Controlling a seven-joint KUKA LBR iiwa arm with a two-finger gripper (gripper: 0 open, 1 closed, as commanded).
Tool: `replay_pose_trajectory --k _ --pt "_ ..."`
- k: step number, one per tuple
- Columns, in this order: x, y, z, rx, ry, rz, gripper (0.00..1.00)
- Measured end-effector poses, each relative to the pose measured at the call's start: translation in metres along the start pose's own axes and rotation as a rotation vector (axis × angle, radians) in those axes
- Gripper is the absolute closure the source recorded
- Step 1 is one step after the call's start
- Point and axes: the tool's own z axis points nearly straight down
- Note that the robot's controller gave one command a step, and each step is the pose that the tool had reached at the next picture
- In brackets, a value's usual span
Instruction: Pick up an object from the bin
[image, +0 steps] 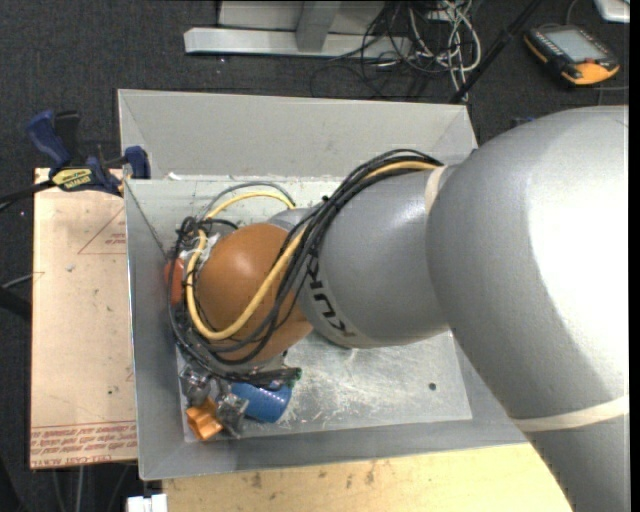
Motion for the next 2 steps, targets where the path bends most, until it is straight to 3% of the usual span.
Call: replay_pose_trajectory --k 2 --pt "0.001 0.0007 -0.005 -0.002 0.005 0.001 1.0"
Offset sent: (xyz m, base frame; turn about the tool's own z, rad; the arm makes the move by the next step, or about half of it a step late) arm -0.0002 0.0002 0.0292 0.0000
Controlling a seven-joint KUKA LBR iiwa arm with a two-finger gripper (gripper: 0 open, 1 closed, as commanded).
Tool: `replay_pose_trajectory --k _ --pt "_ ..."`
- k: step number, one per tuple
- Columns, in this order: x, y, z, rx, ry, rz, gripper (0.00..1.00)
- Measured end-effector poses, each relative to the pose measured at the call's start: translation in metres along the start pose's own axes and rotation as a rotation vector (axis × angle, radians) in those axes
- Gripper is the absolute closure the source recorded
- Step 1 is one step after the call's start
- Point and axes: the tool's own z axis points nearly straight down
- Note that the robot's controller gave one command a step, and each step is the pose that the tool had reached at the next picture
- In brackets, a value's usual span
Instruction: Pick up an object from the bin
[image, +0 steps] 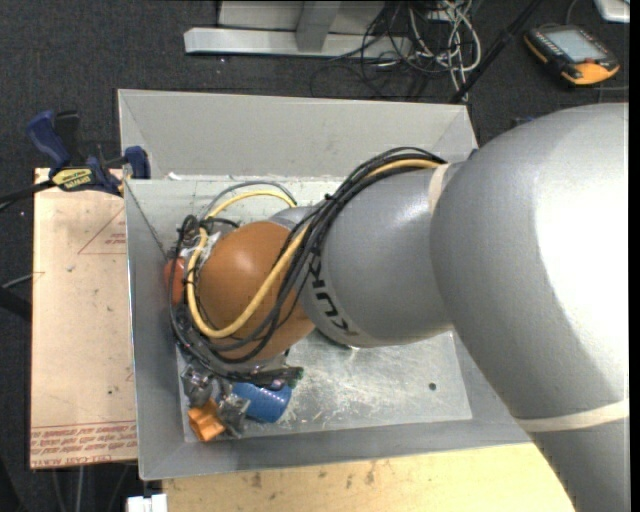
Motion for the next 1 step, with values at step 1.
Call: replay_pose_trajectory --k 1 --pt "0.0011 0.0011 -0.0127 -0.003 0.005 0.0 1.0"
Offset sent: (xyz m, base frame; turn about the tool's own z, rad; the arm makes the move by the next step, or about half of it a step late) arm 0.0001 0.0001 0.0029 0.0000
